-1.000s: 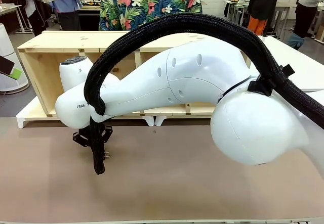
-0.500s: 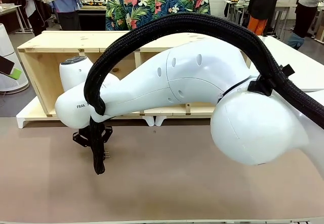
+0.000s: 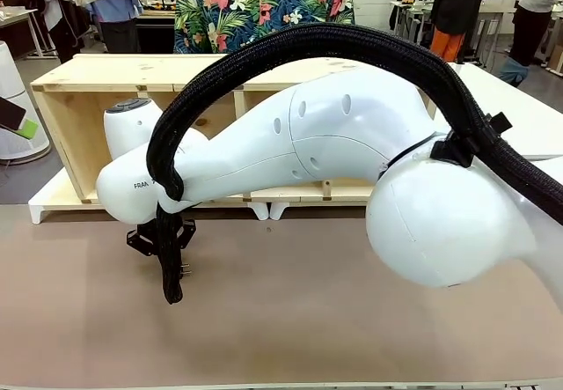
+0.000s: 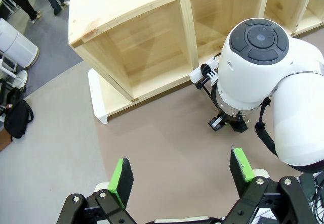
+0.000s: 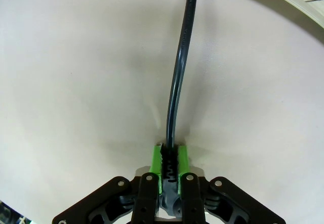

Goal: Perform cable management.
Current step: Pull the grasped Power Cable to the location of the Power Strip.

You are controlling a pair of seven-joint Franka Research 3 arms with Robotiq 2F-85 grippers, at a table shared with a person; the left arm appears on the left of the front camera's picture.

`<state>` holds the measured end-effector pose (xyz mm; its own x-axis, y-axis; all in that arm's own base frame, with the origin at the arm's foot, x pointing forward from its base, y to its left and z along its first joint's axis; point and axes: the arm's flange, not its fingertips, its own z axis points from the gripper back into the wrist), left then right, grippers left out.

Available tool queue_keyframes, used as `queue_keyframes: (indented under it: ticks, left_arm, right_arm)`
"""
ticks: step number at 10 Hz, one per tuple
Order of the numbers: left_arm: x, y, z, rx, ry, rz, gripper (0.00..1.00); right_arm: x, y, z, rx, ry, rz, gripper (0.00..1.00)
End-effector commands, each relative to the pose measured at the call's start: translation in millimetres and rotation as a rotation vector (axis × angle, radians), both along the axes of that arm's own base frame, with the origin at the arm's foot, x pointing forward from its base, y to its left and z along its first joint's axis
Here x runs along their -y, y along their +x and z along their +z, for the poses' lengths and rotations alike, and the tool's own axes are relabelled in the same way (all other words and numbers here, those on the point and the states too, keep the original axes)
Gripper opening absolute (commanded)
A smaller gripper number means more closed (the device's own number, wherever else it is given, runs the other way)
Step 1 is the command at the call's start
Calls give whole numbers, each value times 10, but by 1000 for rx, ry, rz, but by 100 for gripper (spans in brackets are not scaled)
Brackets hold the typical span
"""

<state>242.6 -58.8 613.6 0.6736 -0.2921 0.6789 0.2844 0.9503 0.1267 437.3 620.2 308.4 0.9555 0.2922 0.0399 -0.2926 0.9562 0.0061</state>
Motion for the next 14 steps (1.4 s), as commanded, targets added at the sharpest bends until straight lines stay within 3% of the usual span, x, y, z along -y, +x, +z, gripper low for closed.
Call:
queue_keyframes:
  ticks: [1, 2, 6, 10, 14]
  left_arm:
    - [-6, 13, 5, 5, -5, 2, 100]
    - [-6, 13, 5, 5, -5, 2, 100]
    - [-6, 13, 5, 5, -5, 2, 100]
    - [-6, 13, 5, 5, -5, 2, 100]
    - [-6, 13, 5, 5, -5, 2, 100]
  right_arm:
    - [-1, -4, -1, 0, -1, 1, 0]
    - [0, 0, 0, 0, 0, 0, 15]
    - [85, -456, 155, -46, -43, -19, 15]
    - [469, -817, 279, 25, -97, -80, 15]
    - [1012, -1093, 274, 19, -56, -90, 15]
